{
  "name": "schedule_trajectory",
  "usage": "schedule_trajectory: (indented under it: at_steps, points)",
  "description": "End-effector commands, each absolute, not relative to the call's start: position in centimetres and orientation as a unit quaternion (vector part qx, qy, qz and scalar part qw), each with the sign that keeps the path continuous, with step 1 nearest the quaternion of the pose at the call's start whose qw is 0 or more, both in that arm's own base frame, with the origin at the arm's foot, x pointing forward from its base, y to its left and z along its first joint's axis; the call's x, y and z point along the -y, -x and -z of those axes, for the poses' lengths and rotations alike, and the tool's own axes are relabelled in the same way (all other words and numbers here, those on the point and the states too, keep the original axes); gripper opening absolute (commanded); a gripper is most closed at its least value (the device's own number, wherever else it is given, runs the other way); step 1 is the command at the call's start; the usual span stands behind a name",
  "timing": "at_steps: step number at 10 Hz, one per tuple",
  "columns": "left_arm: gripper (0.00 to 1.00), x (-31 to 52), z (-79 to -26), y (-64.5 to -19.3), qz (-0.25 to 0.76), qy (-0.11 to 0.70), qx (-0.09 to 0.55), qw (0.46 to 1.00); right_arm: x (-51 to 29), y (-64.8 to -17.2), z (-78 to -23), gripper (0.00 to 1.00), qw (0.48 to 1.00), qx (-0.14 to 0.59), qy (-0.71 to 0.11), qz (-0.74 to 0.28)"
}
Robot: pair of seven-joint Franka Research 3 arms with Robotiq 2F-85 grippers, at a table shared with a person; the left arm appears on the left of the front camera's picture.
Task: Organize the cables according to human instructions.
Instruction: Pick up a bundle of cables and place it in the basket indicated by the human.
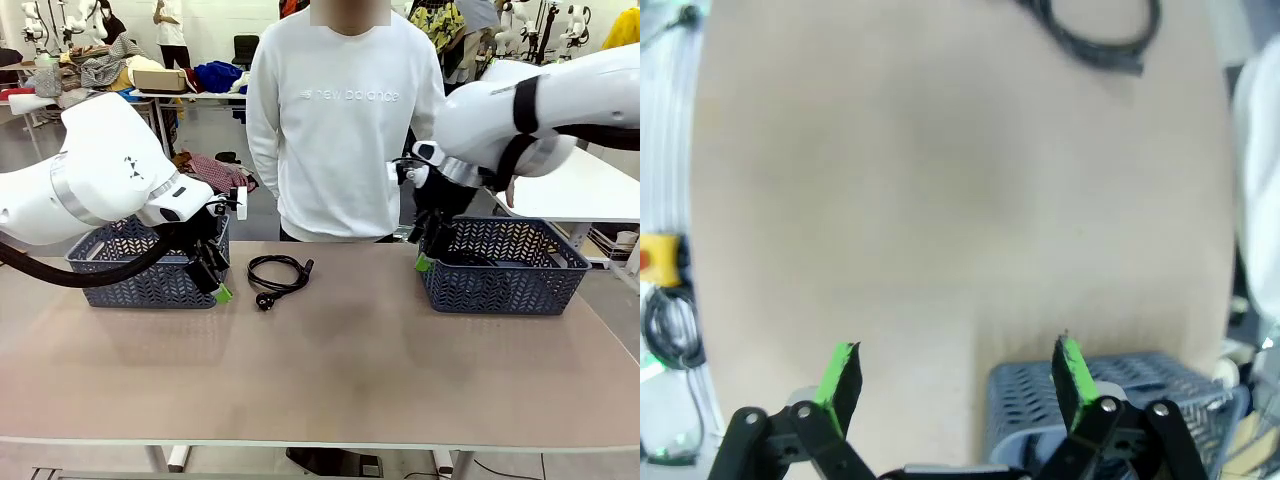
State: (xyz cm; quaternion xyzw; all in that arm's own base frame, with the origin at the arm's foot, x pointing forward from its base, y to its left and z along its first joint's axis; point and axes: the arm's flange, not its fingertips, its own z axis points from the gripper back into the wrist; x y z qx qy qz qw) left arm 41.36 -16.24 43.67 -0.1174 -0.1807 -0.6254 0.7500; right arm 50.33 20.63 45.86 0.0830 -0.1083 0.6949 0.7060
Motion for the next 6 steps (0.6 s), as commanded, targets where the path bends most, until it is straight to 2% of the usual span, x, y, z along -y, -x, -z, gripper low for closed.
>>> schedule_trajectory:
  at_steps: [1,6]
  points:
    - [1.0,16.1,-43.7,-41.3,0.619,0.119,0.186,0.753,-22.4,-52.6,-46.2,1.0,0.619,0.105,-0.063,-0.776]
    - [1.0,16.1,-43.7,-41.3,0.619,0.119,0.186,0.753,-28.3,-54.2,-45.6,1.0,0.449,0.082,-0.055,-0.888]
